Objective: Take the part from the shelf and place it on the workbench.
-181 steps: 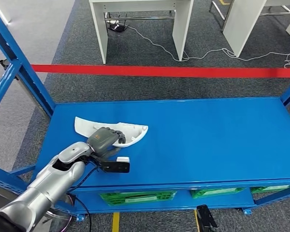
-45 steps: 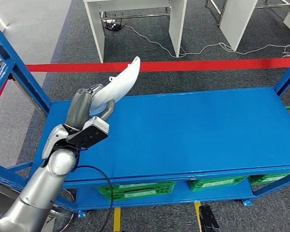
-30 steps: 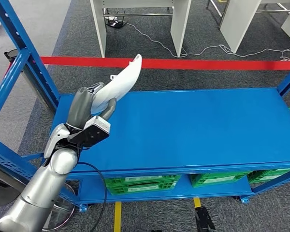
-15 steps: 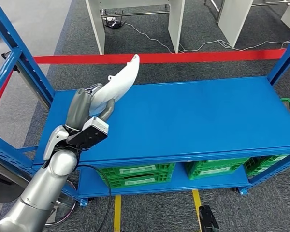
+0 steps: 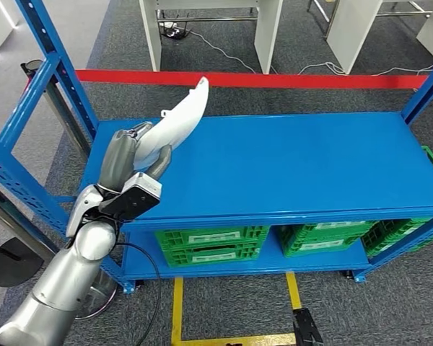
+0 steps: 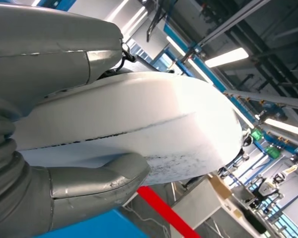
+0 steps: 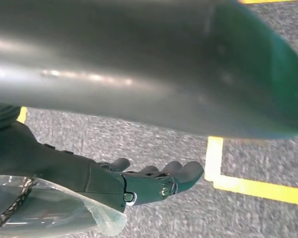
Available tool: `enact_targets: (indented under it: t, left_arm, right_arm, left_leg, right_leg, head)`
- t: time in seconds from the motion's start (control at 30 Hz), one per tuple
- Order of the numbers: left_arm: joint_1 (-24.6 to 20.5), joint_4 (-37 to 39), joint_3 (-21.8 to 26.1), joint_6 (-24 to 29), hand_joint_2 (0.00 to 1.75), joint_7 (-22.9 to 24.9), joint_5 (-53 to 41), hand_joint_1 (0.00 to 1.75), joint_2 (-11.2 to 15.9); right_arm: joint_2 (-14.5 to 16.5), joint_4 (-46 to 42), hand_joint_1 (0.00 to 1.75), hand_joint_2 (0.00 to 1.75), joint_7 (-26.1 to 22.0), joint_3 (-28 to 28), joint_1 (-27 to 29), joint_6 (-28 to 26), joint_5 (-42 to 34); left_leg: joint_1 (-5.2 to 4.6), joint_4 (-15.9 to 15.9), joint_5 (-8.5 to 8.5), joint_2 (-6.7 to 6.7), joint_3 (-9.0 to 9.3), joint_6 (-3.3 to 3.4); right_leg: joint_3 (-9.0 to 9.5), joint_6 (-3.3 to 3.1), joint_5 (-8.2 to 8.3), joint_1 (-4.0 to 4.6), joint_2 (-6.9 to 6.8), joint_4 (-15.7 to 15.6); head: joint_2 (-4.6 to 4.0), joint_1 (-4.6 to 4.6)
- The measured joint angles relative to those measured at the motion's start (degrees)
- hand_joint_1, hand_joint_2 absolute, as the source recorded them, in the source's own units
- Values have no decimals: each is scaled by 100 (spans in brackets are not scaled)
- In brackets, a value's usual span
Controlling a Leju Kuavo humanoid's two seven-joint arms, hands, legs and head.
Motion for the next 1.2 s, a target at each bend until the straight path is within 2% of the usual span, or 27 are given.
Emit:
enact_targets:
  t: [0.03, 0.07, 0.13, 0.17, 0.2, 0.23, 0.3, 0.33, 0.37, 0.4, 0.47, 0.5, 0.53, 0.57, 0.67, 0.7, 0.73, 0.8, 0.87, 0.9, 0.97, 1.0, 1.03, 1.07, 1.1, 1.17, 1.2]
  left_arm:
    - [8, 5, 0, 1, 175, -2, 9, 175, 1]
    - [15, 10, 0, 1, 175, -4, 26, 175, 1]
    - [18, 17, 1, 3, 175, -11, 57, 175, 2]
    - [10, 18, 4, 4, 175, -14, 69, 175, 2]
    - [3, 19, 7, 5, 175, -19, 74, 175, 2]
    - [-3, 19, 9, 6, 175, -22, 81, 175, 1]
    - [-7, 20, 16, 7, 175, -27, 94, 175, -1]
    - [-10, 20, 20, 8, 175, -28, 103, 175, 1]
    - [-13, 20, 26, 8, 175, -29, 111, 175, 3]
    - [-16, 20, 31, 9, 175, -30, 120, 175, 7]
    - [-16, 25, 36, 8, 175, -30, 135, 175, 13]
    - [-13, 31, 37, 7, 175, -30, 140, 175, 15]
    - [-10, 38, 37, 7, 175, -30, 144, 175, 17]
    - [-9, 43, 37, 7, 175, -30, 147, 175, 19]
    - [-24, 46, 36, 7, 175, -31, 148, 175, 17]
    - [-33, 46, 36, 7, 175, -32, 148, 175, 15]
    - [-41, 46, 35, 7, 175, -32, 149, 175, 15]
    - [-46, 46, 35, 7, 175, -33, 150, 175, 16]
    - [-52, 46, 34, 7, 175, -34, 159, 175, 10]
    - [-56, 47, 33, 7, 175, -34, 166, 175, 3]
    - [-53, 49, 32, 7, 175, -34, 176, 175, -5]
    - [-42, 53, 32, 8, 175, -34, 180, 175, -7]
    - [-29, 58, 31, 13, 175, -34, 182, 175, -7]
    - [-18, 63, 31, 18, 175, -34, 185, 175, -7]
    - [-12, 67, 31, 26, 175, -34, 187, 175, -7]
    - [-15, 70, 32, 40, 175, -38, 190, 175, -7]
    - [-20, 70, 33, 46, 175, -40, 190, 175, -9]
  right_arm:
    - [0, 0, 0, 0, 1, -1, 3, 0, -1]
    - [-1, 0, 0, 0, 2, -2, 4, -1, -1]
    - [-7, 0, 0, 0, 2, -3, -4, -2, -2]
    - [-10, 0, 0, 0, 0, -3, -13, -3, -2]
    - [-13, 0, 0, 0, -2, -3, -19, -3, -2]
    - [-13, 0, 0, 0, -4, -3, -21, -4, -2]
    - [-10, 0, 0, 0, -7, -4, -9, -4, -2]
    - [-9, 0, 0, 0, -7, -5, -5, -3, -2]
    - [-8, 0, 0, 0, -7, -7, -5, -3, -2]
    - [-8, 0, 0, 0, -7, -9, -9, -3, -2]
    - [-11, 0, 0, 0, -7, -18, -12, -4, -2]
    - [-10, 0, 0, 0, -5, -24, -9, -4, -2]
    - [-10, 0, 0, 0, -3, -28, -4, -4, -2]
    - [-9, 0, 0, 0, -1, -32, 0, -4, -2]
    - [-7, 0, 0, 0, 1, -34, -1, -4, -2]
    - [-6, 0, 0, 0, 1, -36, -4, -5, -3]
    - [-5, 0, 0, 0, 1, -38, -7, -5, -3]
    - [-4, 1, 0, 0, 1, -42, -6, -4, -3]
    - [-5, 1, 0, 0, 1, -45, -3, -5, -2]
    - [-6, 0, 0, 0, 0, -48, -3, -7, -2]
    - [-7, 1, 0, 0, -1, -51, 1, -9, -3]
    - [-7, 1, 0, 0, -1, -52, 6, -9, -4]
    - [-7, 1, 0, 0, -1, -53, 11, -9, -5]
    - [-8, 1, 0, 0, -1, -55, 14, -9, -8]
    - [-10, 1, 0, 0, -1, -57, 12, -10, -11]
    - [-13, 0, 0, 0, -1, -60, 0, -11, -16]
    - [-13, 1, 0, 0, -1, -60, -7, -11, -17]
  left_leg:
    - [-3, 3, 42, 0, -59, -5]
    - [-4, 8, 79, -1, -111, -15]
    - [-6, 31, 134, -2, -191, -51]
    - [-12, 47, 156, -2, -224, -77]
    - [-18, 64, 182, 0, -249, -108]
    - [-23, 74, 211, 2, -270, -141]
    - [-20, 87, 254, 1, -295, -210]
    - [-14, 128, 206, -1, -322, -246]
    - [-7, 259, 74, -4, -376, -280]
    - [6, 510, -137, -6, -468, -312]
    - [30, 1258, -613, -6, -701, -362]
    - [37, 1563, -748, -6, -772, -373]
    - [41, 1699, -774, -7, -765, -372]
    - [41, 1618, -697, -7, -656, -358]
    - [11, 498, -331, -10, 80, -229]
    - [-7, 194, -288, -13, 257, -187]
    - [-24, 39, -292, -15, 336, -157]
    - [-35, -32, -256, -17, 337, -122]
    - [-8, -94, -168, -4, 309, -70]
    - [9, -121, -117, 4, 276, -43]
    - [11, -119, -42, 10, 170, -12]
    - [10, -113, -7, 10, 112, -13]
    - [11, -104, 26, 10, 59, -20]
    - [16, -89, 55, 9, 10, -33]
    - [23, -67, 75, 8, -32, -48]
    - [25, 15, 92, 7, -116, -95]
    - [17, 61, 104, 6, -164, -122]
  right_leg:
    - [33, 6, -1, 0, 0, 108]
    - [188, 5, 104, 0, 0, -23]
    - [732, -16, 345, 3, 0, -767]
    - [984, -33, 396, 11, 6, -1141]
    - [1139, -53, 398, 19, 11, -1386]
    - [1201, -81, 371, 31, 17, -1494]
    - [1180, -170, 411, 32, 16, -1519]
    - [1159, -226, 441, 26, 10, -1527]
    - [1133, -283, 477, 16, 2, -1538]
    - [1098, -330, 514, 11, -6, -1544]
    - [1006, -378, 584, 23, -12, -1541]
    - [957, -384, 620, 31, -13, -1538]
    - [908, -383, 655, 39, -12, -1534]
    - [865, -379, 687, 48, -10, -1530]
    - [786, -343, 762, 75, -6, -1520]
    - [770, -313, 790, 77, -8, -1519]
    - [755, -278, 819, 72, -11, -1520]
    - [728, -200, 869, 60, -14, -1525]
    - [643, -137, 755, 54, -6, -1420]
    - [537, -106, 584, 50, -1, -1200]
    - [238, -49, 140, 36, 4, -455]
    - [106, -24, -21, 29, 3, -92]
    - [66, -4, -79, 22, 3, 96]
    - [139, 11, -33, 14, 2, 60]
    - [329, 23, 102, 4, 1, -207]
    - [837, 34, 357, -11, 5, -1019]
    - [997, 5, 415, -11, 10, -1300]
  head:
    - [0, -1]
    - [0, 1]
    - [0, 1]
    - [0, -3]
    - [0, -3]
    - [0, -6]
    - [0, -4]
    - [0, -9]
    - [0, -16]
    - [0, -22]
    - [0, -32]
    - [0, -31]
    - [0, -32]
    - [0, -32]
    - [0, -27]
    - [0, -27]
    - [0, -27]
    - [0, -31]
    - [0, -17]
    - [0, -7]
    - [0, 12]
    - [0, 13]
    - [0, 14]
    - [0, 15]
    - [0, 15]
    - [0, 19]
    - [0, 18]
